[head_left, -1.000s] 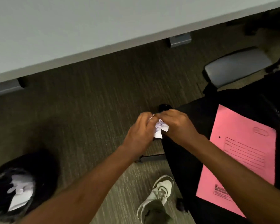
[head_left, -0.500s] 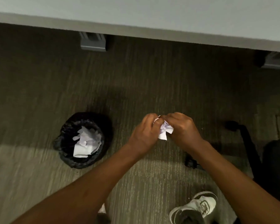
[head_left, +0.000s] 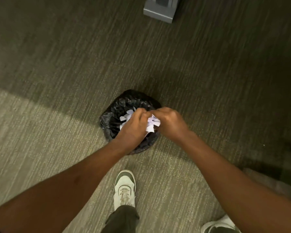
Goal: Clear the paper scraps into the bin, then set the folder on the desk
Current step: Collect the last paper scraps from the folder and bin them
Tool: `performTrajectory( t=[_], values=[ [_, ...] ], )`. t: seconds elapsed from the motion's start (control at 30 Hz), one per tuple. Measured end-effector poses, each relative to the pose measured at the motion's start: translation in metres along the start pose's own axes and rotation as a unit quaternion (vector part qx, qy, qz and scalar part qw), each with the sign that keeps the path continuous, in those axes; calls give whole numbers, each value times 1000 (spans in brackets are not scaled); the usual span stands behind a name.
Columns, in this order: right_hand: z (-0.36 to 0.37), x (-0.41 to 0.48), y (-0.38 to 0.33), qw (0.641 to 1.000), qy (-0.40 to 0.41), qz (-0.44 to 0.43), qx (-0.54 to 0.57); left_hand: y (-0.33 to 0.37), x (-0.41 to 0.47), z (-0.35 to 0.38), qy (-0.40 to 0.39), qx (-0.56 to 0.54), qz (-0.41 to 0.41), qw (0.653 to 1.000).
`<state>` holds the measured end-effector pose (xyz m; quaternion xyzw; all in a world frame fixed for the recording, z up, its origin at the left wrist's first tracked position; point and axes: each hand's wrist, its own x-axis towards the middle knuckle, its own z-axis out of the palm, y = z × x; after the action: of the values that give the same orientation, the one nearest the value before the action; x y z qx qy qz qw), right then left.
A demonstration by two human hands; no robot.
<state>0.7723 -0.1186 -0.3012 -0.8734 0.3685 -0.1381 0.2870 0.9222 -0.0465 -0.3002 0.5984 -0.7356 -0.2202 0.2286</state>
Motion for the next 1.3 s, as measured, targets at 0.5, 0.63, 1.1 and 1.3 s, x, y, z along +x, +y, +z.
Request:
performTrajectory(
  t=[0.5,0.63,1.1,1.3],
  values=[
    [105,30,-13,958,-145,146,-199,-107,-20,31,-215,128,-26,968],
    [105,27,-18,957,-190,124,-180,-113,-18,27,-273,202,-24,940],
    [-39,-29,0,968,-77,192,-145,-12,43,14,-283,325,35,902],
    [-143,-111,44,945,-28,263,-195,107,97,19,-267,316,83,907]
  ],
)
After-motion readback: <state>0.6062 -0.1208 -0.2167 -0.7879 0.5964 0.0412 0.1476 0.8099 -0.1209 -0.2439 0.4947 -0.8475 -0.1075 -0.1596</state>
